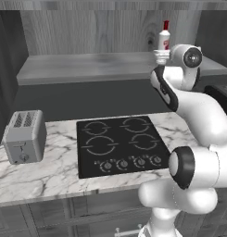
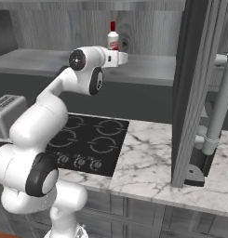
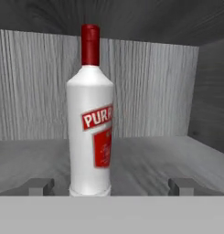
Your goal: Sort all alcoholic drinks to one cabinet, and non-alcoholic drinks to the other.
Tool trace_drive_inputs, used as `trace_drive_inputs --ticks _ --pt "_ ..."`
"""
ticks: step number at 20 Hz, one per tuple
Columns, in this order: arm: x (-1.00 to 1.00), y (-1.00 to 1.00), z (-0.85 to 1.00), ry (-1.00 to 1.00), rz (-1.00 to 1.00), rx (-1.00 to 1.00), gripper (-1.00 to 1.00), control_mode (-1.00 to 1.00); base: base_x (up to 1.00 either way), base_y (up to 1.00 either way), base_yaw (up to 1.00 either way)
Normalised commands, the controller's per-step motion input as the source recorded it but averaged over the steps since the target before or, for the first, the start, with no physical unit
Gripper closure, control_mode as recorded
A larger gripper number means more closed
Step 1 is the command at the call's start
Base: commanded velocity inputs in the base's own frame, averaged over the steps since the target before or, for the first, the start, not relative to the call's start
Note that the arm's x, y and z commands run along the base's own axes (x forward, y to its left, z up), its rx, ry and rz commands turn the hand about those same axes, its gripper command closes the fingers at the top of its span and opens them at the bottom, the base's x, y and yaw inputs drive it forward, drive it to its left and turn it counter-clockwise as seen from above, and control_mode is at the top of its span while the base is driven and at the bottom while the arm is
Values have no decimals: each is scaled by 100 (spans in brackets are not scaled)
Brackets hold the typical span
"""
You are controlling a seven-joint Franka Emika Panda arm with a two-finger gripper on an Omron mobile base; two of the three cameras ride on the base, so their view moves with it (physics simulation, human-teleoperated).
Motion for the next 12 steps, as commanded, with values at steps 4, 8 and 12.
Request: trace_drive_inputs --ticks 4,8,12 --pt "-70 0 3 -3 0 0 -100 -100 0 0 0" --pt "-72 0 3 0 0 0 -100 -100 0 0 0" --pt "-67 0 11 3 0 0 -100 -100 0 0 0"
